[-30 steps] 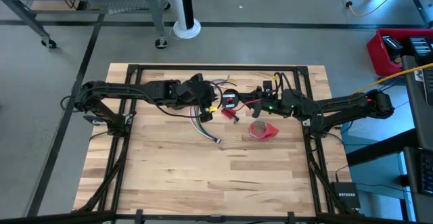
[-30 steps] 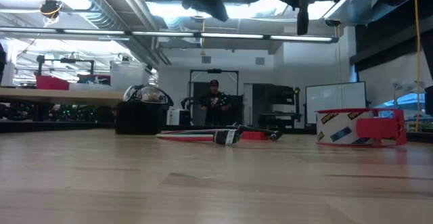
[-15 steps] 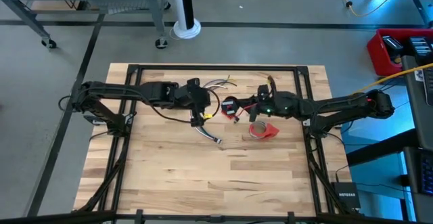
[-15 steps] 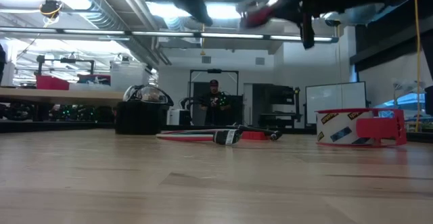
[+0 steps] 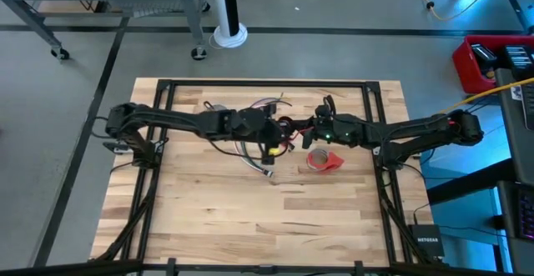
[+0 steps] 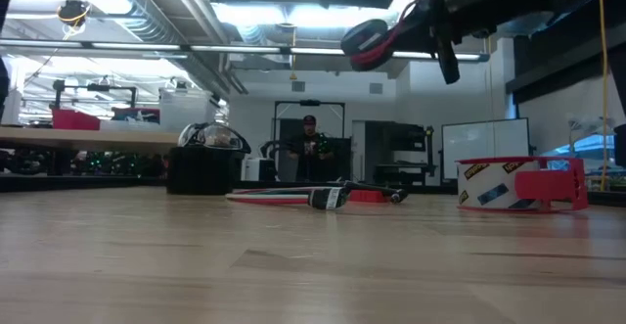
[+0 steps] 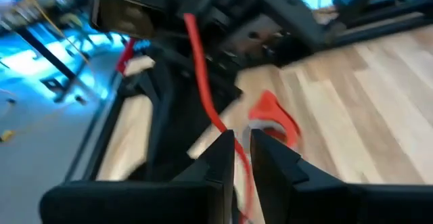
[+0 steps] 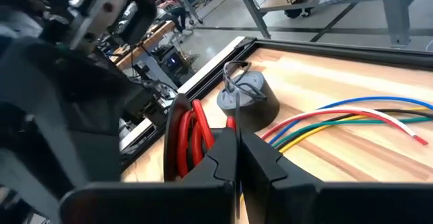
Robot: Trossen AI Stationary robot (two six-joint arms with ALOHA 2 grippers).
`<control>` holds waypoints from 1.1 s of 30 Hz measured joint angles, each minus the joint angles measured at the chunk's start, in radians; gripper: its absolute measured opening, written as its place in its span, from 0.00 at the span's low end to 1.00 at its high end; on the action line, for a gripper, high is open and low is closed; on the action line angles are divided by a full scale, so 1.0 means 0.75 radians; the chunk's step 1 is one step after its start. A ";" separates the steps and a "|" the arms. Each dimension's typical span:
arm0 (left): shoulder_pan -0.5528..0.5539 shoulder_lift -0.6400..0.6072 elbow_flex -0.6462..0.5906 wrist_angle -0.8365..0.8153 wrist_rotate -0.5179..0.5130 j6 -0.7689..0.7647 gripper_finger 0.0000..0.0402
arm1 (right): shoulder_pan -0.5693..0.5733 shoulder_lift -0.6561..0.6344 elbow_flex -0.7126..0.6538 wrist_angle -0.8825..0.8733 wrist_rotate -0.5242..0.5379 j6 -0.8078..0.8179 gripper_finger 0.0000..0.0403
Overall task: Coil cords
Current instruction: Coil the red wire onto the spool
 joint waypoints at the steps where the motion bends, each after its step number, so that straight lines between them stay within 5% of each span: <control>1: 0.005 0.018 0.000 0.039 -0.007 0.012 0.11 | 0.000 0.000 0.000 -0.001 -0.009 -0.003 0.02; 15: 0.003 0.039 -0.002 0.108 -0.035 -0.129 0.12 | -0.001 0.000 0.000 -0.013 -0.020 -0.031 0.02; 25: -0.025 0.043 -0.002 0.144 -0.037 -0.183 0.38 | -0.001 0.000 0.000 -0.013 -0.020 -0.031 0.02; 33: 0.002 0.044 -0.002 0.202 -0.068 -0.208 0.41 | -0.001 0.000 0.001 0.044 -0.030 -0.031 0.02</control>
